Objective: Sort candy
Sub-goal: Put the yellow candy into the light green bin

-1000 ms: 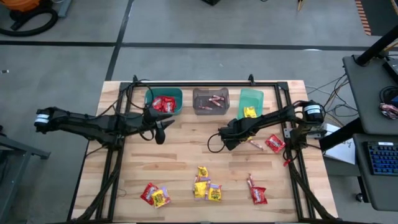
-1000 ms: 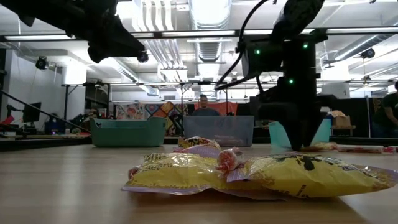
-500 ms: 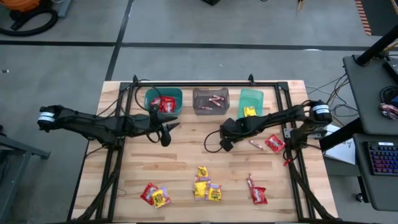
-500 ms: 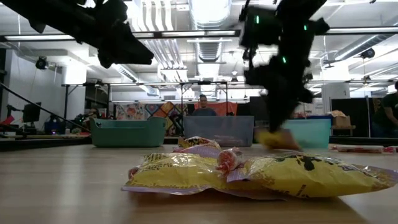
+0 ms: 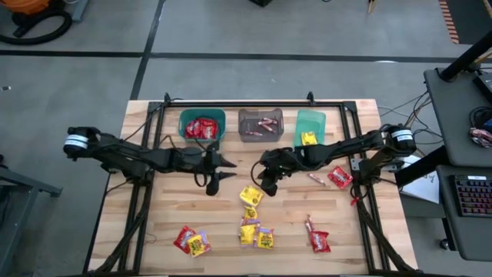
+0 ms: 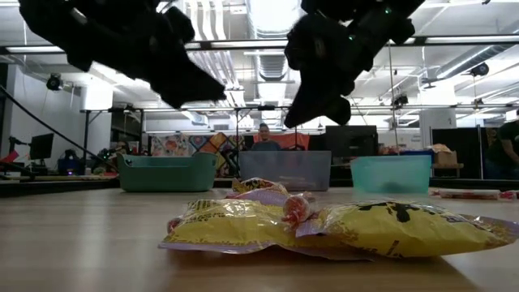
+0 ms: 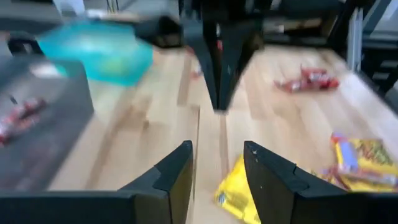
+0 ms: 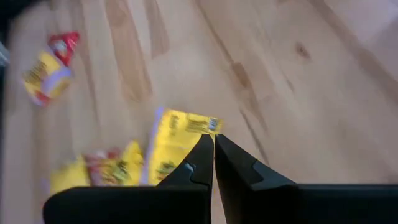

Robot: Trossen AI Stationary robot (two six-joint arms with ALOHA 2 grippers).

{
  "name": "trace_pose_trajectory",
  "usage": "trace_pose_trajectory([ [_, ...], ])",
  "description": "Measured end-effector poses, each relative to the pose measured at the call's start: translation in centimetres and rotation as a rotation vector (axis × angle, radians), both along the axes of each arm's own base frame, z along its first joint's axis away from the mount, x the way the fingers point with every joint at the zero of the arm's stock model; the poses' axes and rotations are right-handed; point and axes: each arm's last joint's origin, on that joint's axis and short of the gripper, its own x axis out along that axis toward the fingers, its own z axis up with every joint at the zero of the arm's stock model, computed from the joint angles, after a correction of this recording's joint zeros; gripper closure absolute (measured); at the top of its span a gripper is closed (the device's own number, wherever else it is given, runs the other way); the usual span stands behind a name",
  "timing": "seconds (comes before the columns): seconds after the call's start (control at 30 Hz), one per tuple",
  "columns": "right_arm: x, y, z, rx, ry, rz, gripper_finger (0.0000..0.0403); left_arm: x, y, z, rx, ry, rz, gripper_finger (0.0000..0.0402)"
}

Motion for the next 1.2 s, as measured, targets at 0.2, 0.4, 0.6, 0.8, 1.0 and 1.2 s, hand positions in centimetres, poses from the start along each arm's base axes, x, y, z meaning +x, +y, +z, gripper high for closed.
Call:
trace_pose_trajectory([
  [0.2, -0.3, 2.0, -1.5, -0.143, 0.045, 0.195, 0.0394, 0.9, -0.8, -3.2, -0.003, 0.135, -0.169, 0.0269],
  [0.4, -0.5, 3.7, -4.5, -0.328, 0.106, 0.284, 0.0394, 1.8, -1.6, -6.4, 0.033, 0.205, -0.237, 0.0289],
  [0.6, 0.4, 5.2, -6.2, -0.444, 0.056, 0.37, 0.0394, 3.1, -1.8, -8.1, 0.032, 0.129, -0.232, 0.0325],
  [0.8, 0.3, 5.7, -6.3, -0.345, 0.053, 0.395, 0.0372, 3.5, -1.8, -9.5, 0.021, 0.131, -0.186, 0.0347],
  [1.0, 0.2, 5.3, -6.3, -0.249, 0.082, 0.301, 0.0296, 3.5, -1.7, -10.5, -0.011, 0.17, -0.128, 0.036],
  [1.2, 0.5, 3.6, -6.6, -0.098, 0.101, 0.073, 0.0205, 3.5, -1.6, -11.2, -0.026, 0.188, -0.118, 0.0361],
])
